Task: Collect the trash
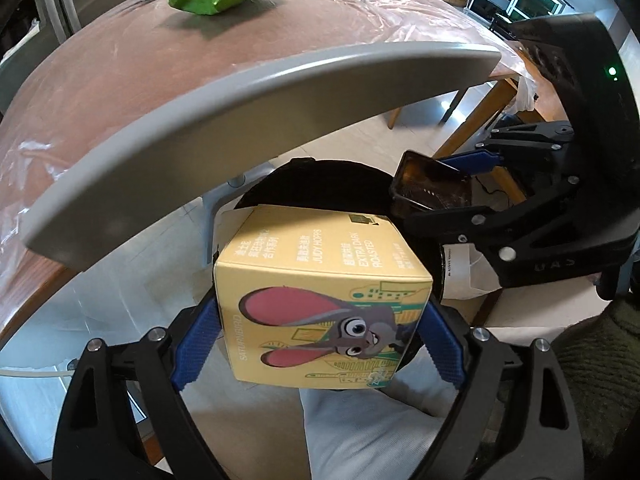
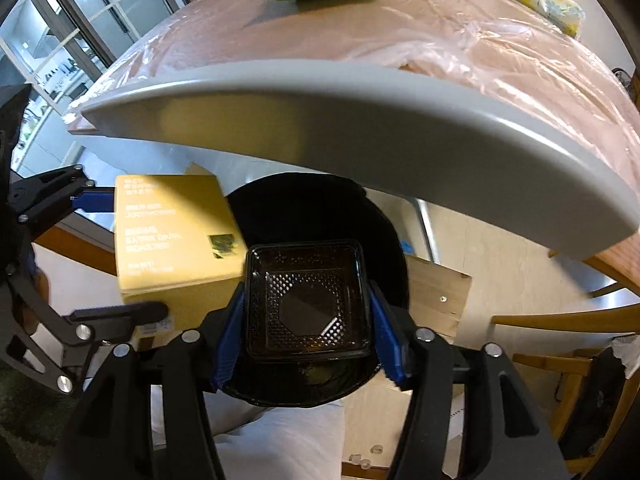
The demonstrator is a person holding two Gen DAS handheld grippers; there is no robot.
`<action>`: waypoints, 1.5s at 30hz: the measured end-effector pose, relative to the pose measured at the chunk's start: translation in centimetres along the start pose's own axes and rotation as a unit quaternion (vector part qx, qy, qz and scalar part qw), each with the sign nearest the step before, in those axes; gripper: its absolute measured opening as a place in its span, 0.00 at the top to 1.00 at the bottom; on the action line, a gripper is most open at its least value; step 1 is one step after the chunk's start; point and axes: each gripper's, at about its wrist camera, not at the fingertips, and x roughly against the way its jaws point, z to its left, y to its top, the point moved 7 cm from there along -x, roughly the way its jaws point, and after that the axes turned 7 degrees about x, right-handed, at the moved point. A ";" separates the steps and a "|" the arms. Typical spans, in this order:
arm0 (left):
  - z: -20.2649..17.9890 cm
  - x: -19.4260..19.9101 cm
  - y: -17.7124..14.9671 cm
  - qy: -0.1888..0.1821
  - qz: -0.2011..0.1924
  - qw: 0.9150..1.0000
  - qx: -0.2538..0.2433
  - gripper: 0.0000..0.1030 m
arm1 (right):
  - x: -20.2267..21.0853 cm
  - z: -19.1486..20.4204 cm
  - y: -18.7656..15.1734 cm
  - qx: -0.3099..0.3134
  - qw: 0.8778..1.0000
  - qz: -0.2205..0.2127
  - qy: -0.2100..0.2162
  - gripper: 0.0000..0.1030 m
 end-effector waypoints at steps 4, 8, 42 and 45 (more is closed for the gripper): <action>0.4 -0.1 0.1 -0.002 0.009 1.000 0.005 0.11 | 0.7 -0.8 -0.2 -0.018 1.000 -0.007 0.000 0.19; 0.7 0.1 0.4 -0.011 0.007 1.000 0.006 0.11 | 2.0 -1.1 -0.2 -0.020 1.000 -0.014 -0.001 0.19; 15.2 4.2 31.3 0.076 -0.150 0.982 0.087 0.02 | 3.5 -2.9 21.4 0.033 0.989 -0.137 -0.051 0.08; 16.4 1.6 33.9 0.076 -0.129 0.985 0.091 0.02 | 2.3 -3.2 22.1 0.029 0.991 -0.124 -0.046 0.08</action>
